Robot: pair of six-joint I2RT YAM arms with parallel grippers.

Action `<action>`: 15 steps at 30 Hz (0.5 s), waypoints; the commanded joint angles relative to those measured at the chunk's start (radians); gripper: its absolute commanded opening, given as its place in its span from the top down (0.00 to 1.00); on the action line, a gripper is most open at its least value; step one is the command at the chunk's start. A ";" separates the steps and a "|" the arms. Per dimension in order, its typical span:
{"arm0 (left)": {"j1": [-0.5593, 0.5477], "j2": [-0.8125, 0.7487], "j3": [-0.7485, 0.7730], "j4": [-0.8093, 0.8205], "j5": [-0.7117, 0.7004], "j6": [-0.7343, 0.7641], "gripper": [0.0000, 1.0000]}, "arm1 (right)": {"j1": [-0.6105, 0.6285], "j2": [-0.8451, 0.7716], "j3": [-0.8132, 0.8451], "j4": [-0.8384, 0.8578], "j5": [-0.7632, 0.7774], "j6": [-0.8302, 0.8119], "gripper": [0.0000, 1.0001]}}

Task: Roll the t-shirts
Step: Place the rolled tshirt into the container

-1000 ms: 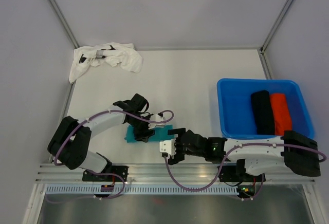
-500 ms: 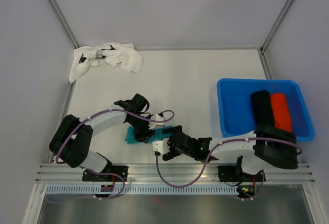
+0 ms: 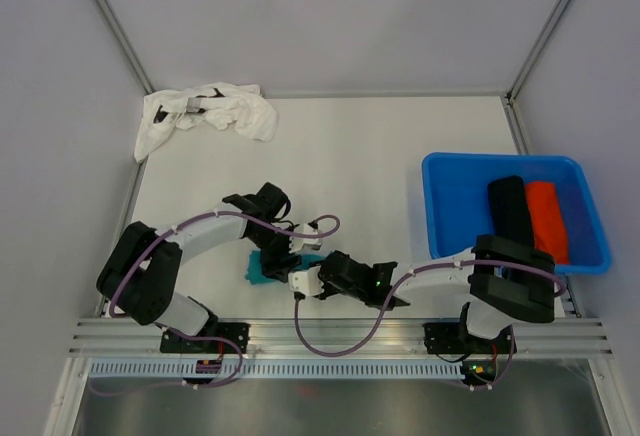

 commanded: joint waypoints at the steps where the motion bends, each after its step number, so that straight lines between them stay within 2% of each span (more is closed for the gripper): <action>1: 0.014 -0.020 0.013 -0.049 0.046 0.042 0.32 | -0.028 -0.031 0.027 -0.077 -0.029 0.038 0.59; 2: 0.025 -0.021 0.015 -0.051 0.049 0.036 0.27 | -0.033 -0.045 0.029 -0.101 -0.040 0.046 0.59; 6: 0.051 -0.055 0.033 -0.072 0.047 0.010 0.21 | -0.050 -0.080 0.061 -0.198 -0.092 0.132 0.62; 9: 0.069 -0.104 0.035 -0.084 0.027 -0.010 0.21 | -0.079 -0.097 0.101 -0.321 -0.149 0.204 0.63; 15: 0.132 -0.181 0.000 -0.092 0.044 -0.019 0.23 | -0.130 -0.157 0.095 -0.402 -0.264 0.287 0.63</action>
